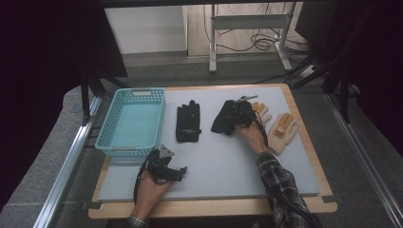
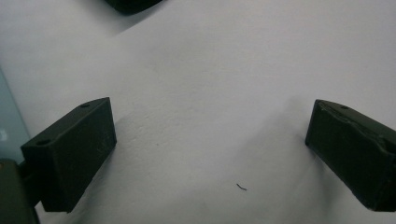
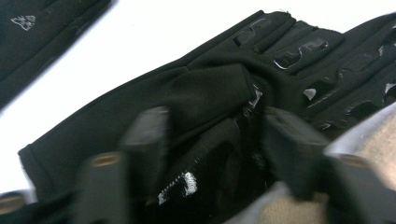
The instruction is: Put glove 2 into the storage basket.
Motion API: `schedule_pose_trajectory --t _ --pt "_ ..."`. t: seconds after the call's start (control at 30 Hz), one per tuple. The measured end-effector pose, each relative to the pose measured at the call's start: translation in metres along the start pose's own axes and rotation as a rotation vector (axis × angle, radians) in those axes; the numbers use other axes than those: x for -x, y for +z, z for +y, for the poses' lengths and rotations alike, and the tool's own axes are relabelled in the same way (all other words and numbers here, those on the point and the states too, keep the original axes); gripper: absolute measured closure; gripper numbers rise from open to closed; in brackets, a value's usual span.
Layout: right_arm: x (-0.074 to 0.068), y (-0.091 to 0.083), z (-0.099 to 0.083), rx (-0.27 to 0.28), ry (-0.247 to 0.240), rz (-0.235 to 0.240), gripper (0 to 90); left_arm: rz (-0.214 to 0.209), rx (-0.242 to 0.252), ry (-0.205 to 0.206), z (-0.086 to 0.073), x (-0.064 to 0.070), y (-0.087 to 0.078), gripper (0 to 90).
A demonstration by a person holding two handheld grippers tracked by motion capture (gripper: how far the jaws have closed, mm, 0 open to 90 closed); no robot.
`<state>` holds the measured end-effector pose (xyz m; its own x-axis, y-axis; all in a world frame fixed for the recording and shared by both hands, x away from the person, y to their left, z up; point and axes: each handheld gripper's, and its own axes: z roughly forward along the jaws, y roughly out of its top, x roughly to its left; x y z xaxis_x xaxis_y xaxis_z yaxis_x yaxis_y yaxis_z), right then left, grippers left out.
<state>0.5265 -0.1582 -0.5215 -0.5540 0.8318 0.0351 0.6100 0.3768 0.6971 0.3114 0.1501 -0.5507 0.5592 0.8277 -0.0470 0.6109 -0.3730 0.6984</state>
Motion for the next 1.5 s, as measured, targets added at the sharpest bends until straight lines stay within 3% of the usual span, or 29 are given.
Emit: schedule_pose_trajectory --t 0.1,0.2,0.37,0.57,0.87,1.17,1.4,1.5 --pt "-0.002 -0.001 0.000 -0.001 0.008 0.035 69.0 0.000 0.000 0.000 0.000 0.000 0.000 2.2" --pt "-0.006 -0.001 0.001 -0.002 0.001 0.043 77.9 0.000 0.000 0.000 0.000 0.000 0.000 2.2" --pt "-0.015 -0.010 0.006 0.005 -0.073 0.000 80.2 0.000 0.000 0.000 0.000 0.000 0.000 2.2" --pt "-0.022 -0.037 0.013 0.058 -0.091 0.041 80.3 0.000 0.000 0.000 0.000 0.000 0.000 2.2" --pt "-0.058 -0.088 0.006 0.121 -0.149 0.140 79.6 0.000 0.000 0.001 0.000 0.000 0.000 2.2" --pt "-0.093 -0.118 -0.032 0.125 -0.182 0.216 79.1 0.002 0.001 0.000 0.000 0.000 0.000 2.2" --pt "-0.107 -0.111 -0.071 0.085 -0.162 0.254 77.9 0.002 -0.001 0.000 0.000 0.000 0.000 2.2" --pt "-0.113 -0.105 -0.084 0.057 -0.154 0.282 70.1 0.001 0.002 -0.003 0.000 0.000 0.000 2.2"
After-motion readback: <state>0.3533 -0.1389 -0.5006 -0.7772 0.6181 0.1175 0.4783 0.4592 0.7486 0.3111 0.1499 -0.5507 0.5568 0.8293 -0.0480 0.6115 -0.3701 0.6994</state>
